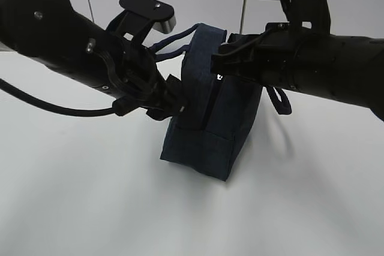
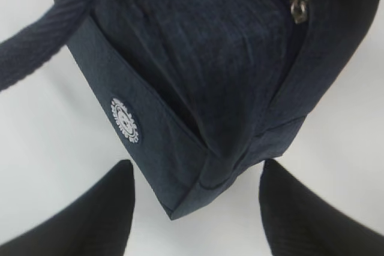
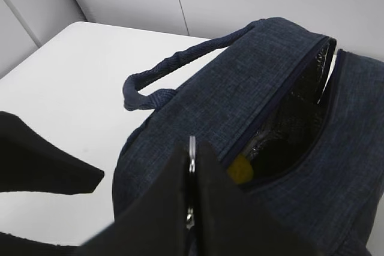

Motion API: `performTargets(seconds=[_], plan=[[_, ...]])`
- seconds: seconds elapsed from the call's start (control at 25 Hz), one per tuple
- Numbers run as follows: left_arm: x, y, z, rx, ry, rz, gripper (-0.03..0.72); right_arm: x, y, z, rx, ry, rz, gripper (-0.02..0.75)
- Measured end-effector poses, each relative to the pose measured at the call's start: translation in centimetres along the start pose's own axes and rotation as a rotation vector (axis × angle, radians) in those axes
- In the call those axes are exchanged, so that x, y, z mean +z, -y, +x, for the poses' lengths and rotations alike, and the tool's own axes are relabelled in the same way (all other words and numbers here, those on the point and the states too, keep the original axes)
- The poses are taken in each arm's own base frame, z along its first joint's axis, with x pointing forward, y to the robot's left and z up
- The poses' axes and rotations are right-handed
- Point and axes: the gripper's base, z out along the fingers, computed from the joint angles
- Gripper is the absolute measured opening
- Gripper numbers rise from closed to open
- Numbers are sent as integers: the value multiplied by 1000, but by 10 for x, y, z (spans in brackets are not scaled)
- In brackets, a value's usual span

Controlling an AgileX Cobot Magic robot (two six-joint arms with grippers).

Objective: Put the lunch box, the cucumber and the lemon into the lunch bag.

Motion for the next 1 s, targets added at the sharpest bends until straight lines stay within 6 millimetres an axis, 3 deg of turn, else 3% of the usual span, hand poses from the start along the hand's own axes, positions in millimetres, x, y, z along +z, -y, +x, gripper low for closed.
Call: performTargets(seconds=[0.24,0.44,0.88,1.0], plan=[[18,1,2,-8,14,-5,440,0,1,0,37,1,6,0],[23,12,1,13,49,9,412,0,1,0,47,1,8,0],[38,13,5,10,48,4,48,0,1,0,89,2,16,0],[39,13,5,10,46,4,6,0,2,-1,104,7,18,0]])
